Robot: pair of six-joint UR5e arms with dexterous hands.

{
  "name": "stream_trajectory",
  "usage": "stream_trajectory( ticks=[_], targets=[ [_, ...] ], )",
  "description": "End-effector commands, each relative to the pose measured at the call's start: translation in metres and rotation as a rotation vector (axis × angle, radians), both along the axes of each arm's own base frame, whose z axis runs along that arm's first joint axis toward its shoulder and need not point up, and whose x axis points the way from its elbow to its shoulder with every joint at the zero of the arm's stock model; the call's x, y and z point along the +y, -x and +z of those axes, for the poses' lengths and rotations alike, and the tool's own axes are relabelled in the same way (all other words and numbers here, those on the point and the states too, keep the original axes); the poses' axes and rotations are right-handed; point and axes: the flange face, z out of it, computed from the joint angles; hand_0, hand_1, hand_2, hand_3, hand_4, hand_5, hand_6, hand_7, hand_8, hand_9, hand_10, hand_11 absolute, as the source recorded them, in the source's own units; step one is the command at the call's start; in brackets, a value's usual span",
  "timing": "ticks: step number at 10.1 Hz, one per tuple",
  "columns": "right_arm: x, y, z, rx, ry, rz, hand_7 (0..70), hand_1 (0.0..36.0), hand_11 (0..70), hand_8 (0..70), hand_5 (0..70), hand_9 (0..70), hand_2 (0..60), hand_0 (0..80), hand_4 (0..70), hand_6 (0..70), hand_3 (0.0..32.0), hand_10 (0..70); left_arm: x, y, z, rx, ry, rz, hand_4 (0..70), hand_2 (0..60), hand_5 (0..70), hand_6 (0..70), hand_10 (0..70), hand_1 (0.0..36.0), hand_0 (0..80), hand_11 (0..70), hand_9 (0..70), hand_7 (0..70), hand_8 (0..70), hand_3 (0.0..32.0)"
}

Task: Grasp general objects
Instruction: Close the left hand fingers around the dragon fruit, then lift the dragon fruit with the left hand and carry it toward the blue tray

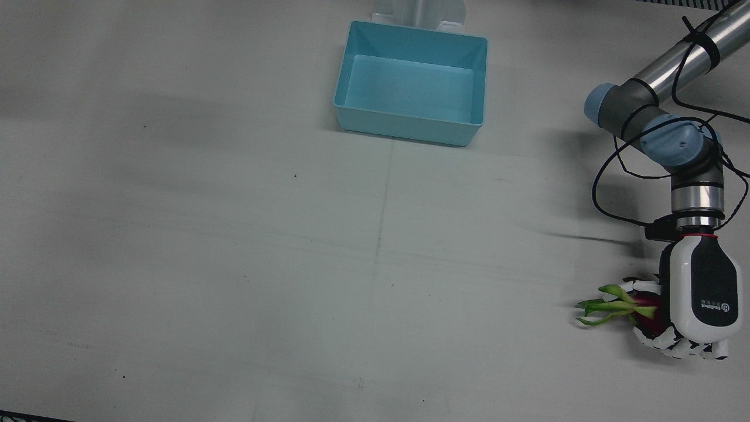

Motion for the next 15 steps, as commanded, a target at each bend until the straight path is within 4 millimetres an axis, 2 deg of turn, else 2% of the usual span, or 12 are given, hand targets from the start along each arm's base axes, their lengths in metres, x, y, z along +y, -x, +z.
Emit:
stream_trajectory(
  ticks=[1,3,5,6,7,8,9,10,11,13,14,15],
  targets=[
    [0.000,0.000,-0.001,0.000,-0.001,0.000,0.0,0.0,0.0,0.0,0.0,0.0,0.0,0.0,0.0,0.0,0.0,0.0,-0.005,0.027,-0.065,0.080,-0.068,-0.039,70.0,60.0,55.9,70.0,70.0,4.9,10.1,70.0,70.0,70.0,69.5,0.0],
    [0.000,0.000,-0.001,0.001,-0.001,0.000,0.0,0.0,0.0,0.0,0.0,0.0,0.0,0.0,0.0,0.0,0.0,0.0,0.005,0.048,-0.128,0.148,-0.126,-0.049,70.0,60.0,56.6,70.0,70.0,5.1,0.0,70.0,70.0,67.5,70.0,0.0],
    [0.000,0.000,-0.001,0.000,-0.001,0.000,0.0,0.0,0.0,0.0,0.0,0.0,0.0,0.0,0.0,0.0,0.0,0.0,0.019,0.056,-0.171,0.200,-0.172,-0.036,70.0,60.0,54.5,70.0,70.0,4.1,0.0,70.0,70.0,65.3,70.0,0.0],
    [0.000,0.000,-0.001,0.000,-0.001,0.000,0.0,0.0,0.0,0.0,0.0,0.0,0.0,0.0,0.0,0.0,0.0,0.0,0.015,0.044,-0.208,0.247,-0.212,-0.022,70.0,60.0,53.9,70.0,70.0,3.8,0.0,70.0,70.0,64.5,70.0,0.0],
    [0.000,0.000,-0.001,0.000,-0.001,0.000,0.0,0.0,0.0,0.0,0.0,0.0,0.0,0.0,0.0,0.0,0.0,0.0,0.016,0.028,-0.229,0.278,-0.235,0.010,70.0,60.0,53.5,70.0,70.0,3.6,0.0,70.0,70.0,63.5,70.0,0.0],
    [0.000,0.000,-0.001,0.000,-0.001,0.000,0.0,0.0,0.0,0.0,0.0,0.0,0.0,0.0,0.0,0.0,0.0,0.0,0.026,0.008,-0.240,0.300,-0.245,0.054,70.0,60.0,53.7,70.0,70.0,4.3,0.0,70.0,70.0,63.4,70.0,0.0],
    [0.000,0.000,-0.001,0.000,-0.001,0.000,0.0,0.0,0.0,0.0,0.0,0.0,0.0,0.0,0.0,0.0,0.0,0.0,0.040,-0.027,-0.259,0.335,-0.259,0.114,70.0,60.0,53.7,70.0,70.0,4.4,0.0,70.0,70.0,63.3,70.0,0.0],
    [0.000,0.000,-0.001,0.000,-0.001,0.000,0.0,0.0,0.0,0.0,0.0,0.0,0.0,0.0,0.0,0.0,0.0,0.0,0.062,-0.074,-0.288,0.366,-0.269,0.193,70.0,60.0,51.2,70.0,70.0,3.7,0.0,70.0,70.0,61.7,70.0,0.0],
    [0.000,0.000,-0.001,0.000,-0.001,0.000,0.0,0.0,0.0,0.0,0.0,0.0,0.0,0.0,0.0,0.0,0.0,0.0,0.076,-0.096,-0.310,0.389,-0.276,0.234,70.0,60.0,50.3,70.0,70.0,3.4,0.0,70.0,70.0,61.6,70.0,0.0],
    [0.000,0.000,-0.001,0.000,-0.001,0.000,0.0,0.0,0.0,0.0,0.0,0.0,0.0,0.0,0.0,0.0,0.0,0.0,0.085,-0.111,-0.356,0.448,-0.307,0.260,70.0,60.0,50.2,70.0,70.0,3.1,0.0,70.0,70.0,62.8,70.0,0.0],
    [0.000,0.000,-0.001,0.000,-0.001,0.000,0.0,0.0,0.0,0.0,0.0,0.0,0.0,0.0,0.0,0.0,0.0,0.0,0.095,-0.123,-0.367,0.458,-0.306,0.284,70.0,60.0,49.7,70.0,70.0,2.8,0.0,70.0,70.0,63.1,70.0,0.0],
    [0.000,0.000,-0.001,0.000,-0.001,0.000,0.0,0.0,0.0,0.0,0.0,0.0,0.0,0.0,0.0,0.0,0.0,0.0,0.099,-0.128,-0.368,0.459,-0.303,0.294,70.0,60.0,49.7,70.0,70.0,2.8,0.0,70.0,70.0,62.9,70.0,0.0]
  ],
)
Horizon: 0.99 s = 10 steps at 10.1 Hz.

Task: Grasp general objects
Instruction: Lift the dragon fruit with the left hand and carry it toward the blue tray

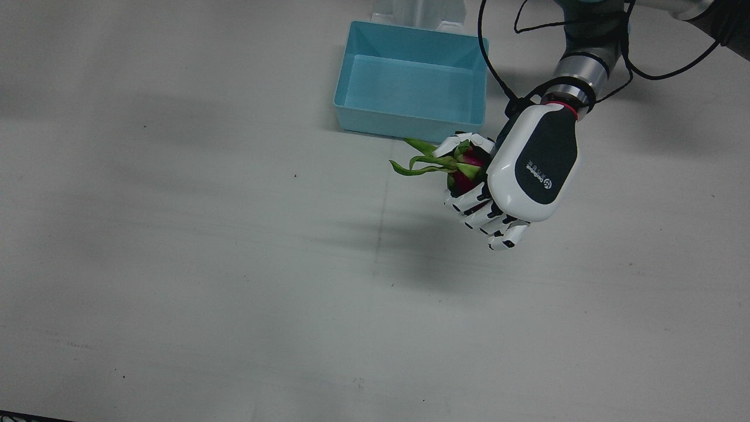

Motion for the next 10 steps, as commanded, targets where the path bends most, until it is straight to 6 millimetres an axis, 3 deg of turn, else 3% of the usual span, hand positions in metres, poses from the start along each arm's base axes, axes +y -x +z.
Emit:
stream_trajectory(
  ticks=[1,5,9,10],
  targets=[
    [0.000,0.000,0.000,0.000,0.000,0.000,0.0,0.0,0.0,0.0,0.0,0.0,0.0,0.0,0.0,0.0,0.0,0.0,0.018,-0.020,-0.025,0.024,-0.012,0.046,70.0,60.0,49.4,70.0,70.0,2.9,0.0,70.0,70.0,62.5,70.0,0.0],
    [0.000,0.000,0.000,0.000,0.000,0.000,0.0,0.0,0.0,0.0,0.0,0.0,0.0,0.0,0.0,0.0,0.0,0.0,0.040,-0.040,-0.033,0.049,-0.041,0.142,70.0,60.0,47.8,70.0,70.0,2.0,0.0,70.0,70.0,61.0,70.0,0.0],
    [0.000,0.000,0.000,0.000,0.000,0.000,0.0,0.0,0.0,0.0,0.0,0.0,0.0,0.0,0.0,0.0,0.0,0.0,0.065,-0.040,-0.058,0.104,-0.125,0.279,68.4,60.0,44.2,70.0,70.0,1.3,0.0,70.0,69.6,60.5,67.9,0.0],
    [0.000,0.000,0.000,0.000,0.000,0.000,0.0,0.0,0.0,0.0,0.0,0.0,0.0,0.0,0.0,0.0,0.0,0.0,0.082,-0.051,-0.059,0.107,-0.128,0.312,66.5,60.0,43.4,70.0,70.0,1.0,0.0,70.0,68.7,60.4,67.0,0.0]
  ],
)
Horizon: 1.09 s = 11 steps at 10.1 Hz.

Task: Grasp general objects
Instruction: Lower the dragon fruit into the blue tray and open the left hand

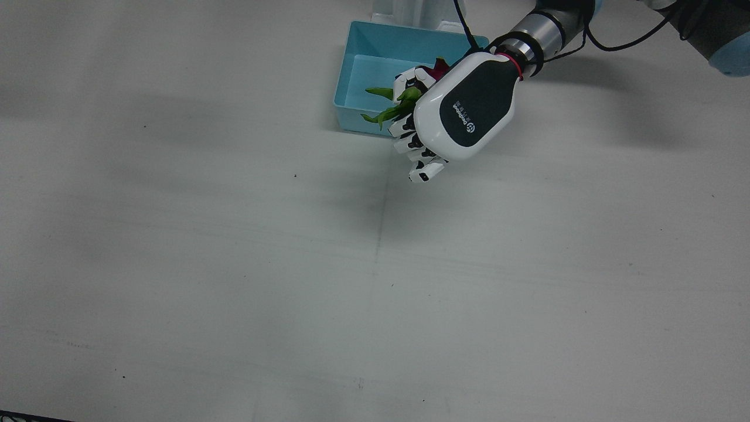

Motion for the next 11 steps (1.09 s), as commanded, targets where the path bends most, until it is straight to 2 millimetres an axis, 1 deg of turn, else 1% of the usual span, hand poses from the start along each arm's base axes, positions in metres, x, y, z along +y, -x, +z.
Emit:
stream_trajectory(
  ticks=[1,2,5,6,7,8,9,10,11],
  targets=[
    [0.000,0.000,0.000,0.000,0.000,0.000,0.0,0.0,0.0,0.0,0.0,0.0,0.0,0.0,0.0,0.0,0.0,0.0,0.040,-0.026,-0.007,0.012,-0.029,0.110,67.2,60.0,43.3,70.0,70.0,1.0,0.0,70.0,68.4,61.3,66.7,0.0],
    [0.000,0.000,0.000,0.000,0.000,0.000,0.0,0.0,0.0,0.0,0.0,0.0,0.0,0.0,0.0,0.0,0.0,0.0,0.053,-0.035,-0.007,0.011,-0.029,0.137,70.0,60.0,44.0,70.0,70.0,1.7,0.0,70.0,67.9,63.2,66.4,0.0],
    [0.000,0.000,0.000,0.000,0.000,0.000,0.0,0.0,0.0,0.0,0.0,0.0,0.0,0.0,0.0,0.0,0.0,0.0,0.070,-0.045,-0.008,0.013,-0.030,0.172,70.0,60.0,44.2,70.0,70.0,1.9,0.5,70.0,66.9,65.0,65.6,0.0],
    [0.000,0.000,0.000,0.000,0.000,0.000,0.0,0.0,0.0,0.0,0.0,0.0,0.0,0.0,0.0,0.0,0.0,0.0,0.070,-0.047,-0.007,0.010,-0.030,0.175,70.0,60.0,43.9,70.0,70.0,2.2,2.3,70.0,66.5,66.2,65.1,0.0],
    [0.000,0.000,0.000,0.000,0.000,0.000,0.0,0.0,0.0,0.0,0.0,0.0,0.0,0.0,0.0,0.0,0.0,0.0,0.071,-0.047,-0.007,0.010,-0.031,0.178,70.0,60.0,43.2,70.0,70.0,1.9,6.2,70.0,66.2,66.7,64.6,0.0],
    [0.000,0.000,0.000,0.000,0.000,0.000,0.0,0.0,0.0,0.0,0.0,0.0,0.0,0.0,0.0,0.0,0.0,0.0,0.072,-0.048,-0.006,0.005,-0.030,0.181,70.0,43.4,35.1,70.0,70.0,0.0,18.6,70.0,60.8,64.7,60.1,0.0],
    [0.000,0.000,0.000,0.000,0.000,0.000,0.0,0.0,0.0,0.0,0.0,0.0,0.0,0.0,0.0,0.0,0.0,0.0,0.073,-0.048,-0.006,-0.003,-0.035,0.195,54.5,4.1,19.8,50.9,70.0,0.0,27.3,70.0,37.9,49.1,42.3,0.0],
    [0.000,0.000,0.000,0.000,0.000,0.000,0.0,0.0,0.0,0.0,0.0,0.0,0.0,0.0,0.0,0.0,0.0,0.0,0.074,-0.049,-0.005,-0.017,-0.040,0.211,22.2,0.0,1.3,21.2,65.2,0.0,34.2,70.0,9.8,29.5,19.4,0.0],
    [0.000,0.000,0.000,0.000,0.000,0.000,0.0,0.0,0.0,0.0,0.0,0.0,0.0,0.0,0.0,0.0,0.0,0.0,0.075,-0.049,-0.004,-0.025,-0.038,0.216,9.8,0.0,0.0,15.4,59.9,0.0,35.9,70.0,3.5,23.3,14.6,0.0]
  ],
)
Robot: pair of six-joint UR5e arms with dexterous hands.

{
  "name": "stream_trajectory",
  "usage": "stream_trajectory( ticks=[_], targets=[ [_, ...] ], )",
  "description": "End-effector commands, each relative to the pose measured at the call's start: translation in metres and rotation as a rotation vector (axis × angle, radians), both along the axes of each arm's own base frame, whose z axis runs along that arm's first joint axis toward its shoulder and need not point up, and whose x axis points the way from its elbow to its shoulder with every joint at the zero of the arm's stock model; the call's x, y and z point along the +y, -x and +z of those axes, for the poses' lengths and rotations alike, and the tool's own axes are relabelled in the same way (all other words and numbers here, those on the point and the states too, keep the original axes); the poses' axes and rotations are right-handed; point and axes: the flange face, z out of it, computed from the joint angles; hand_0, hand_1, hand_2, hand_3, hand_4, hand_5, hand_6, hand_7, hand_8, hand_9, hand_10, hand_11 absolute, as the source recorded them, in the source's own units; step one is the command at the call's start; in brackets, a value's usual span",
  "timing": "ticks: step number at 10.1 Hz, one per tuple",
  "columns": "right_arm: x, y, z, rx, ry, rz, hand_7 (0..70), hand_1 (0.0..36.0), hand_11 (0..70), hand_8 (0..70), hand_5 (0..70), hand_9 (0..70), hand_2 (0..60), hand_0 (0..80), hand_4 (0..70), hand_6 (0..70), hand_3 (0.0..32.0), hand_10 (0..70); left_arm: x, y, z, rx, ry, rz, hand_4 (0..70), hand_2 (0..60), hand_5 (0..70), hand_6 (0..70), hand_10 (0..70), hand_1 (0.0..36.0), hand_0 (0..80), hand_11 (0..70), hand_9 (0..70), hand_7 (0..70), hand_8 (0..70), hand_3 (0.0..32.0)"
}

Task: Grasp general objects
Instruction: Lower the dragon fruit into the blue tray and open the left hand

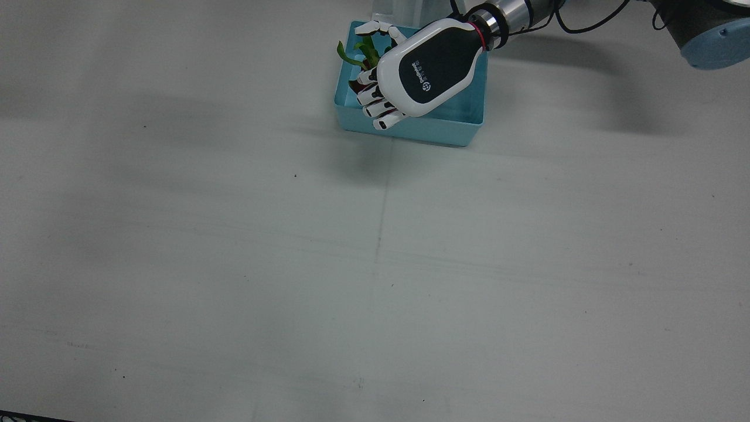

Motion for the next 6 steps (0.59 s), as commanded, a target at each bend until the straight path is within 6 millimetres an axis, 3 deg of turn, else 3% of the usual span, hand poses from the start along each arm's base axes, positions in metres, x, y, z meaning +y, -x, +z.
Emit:
stream_trajectory(
  ticks=[1,4,6],
  targets=[
    [0.000,0.000,0.000,0.000,0.000,0.000,0.0,0.0,0.0,0.0,0.0,0.0,0.0,0.0,0.0,0.0,0.0,0.0,0.003,-0.001,0.002,-0.022,-0.005,0.021,6.5,0.0,0.0,15.8,61.8,0.0,37.5,70.0,3.5,24.0,14.4,0.0],
    [0.000,0.000,0.000,0.000,0.000,0.000,0.0,0.0,0.0,0.0,0.0,0.0,0.0,0.0,0.0,0.0,0.0,0.0,-0.004,0.002,0.008,-0.065,0.009,0.009,0.0,0.0,0.0,9.2,49.2,0.0,39.3,69.5,2.9,21.8,8.7,0.0],
    [0.000,0.000,0.001,0.000,0.002,0.000,0.0,0.0,0.0,0.0,0.0,0.0,0.0,0.0,0.0,0.0,0.0,0.0,-0.035,-0.005,0.028,-0.128,0.035,-0.040,0.0,0.0,0.0,9.8,49.2,0.4,40.1,69.6,3.1,22.6,8.9,0.0]
  ],
)
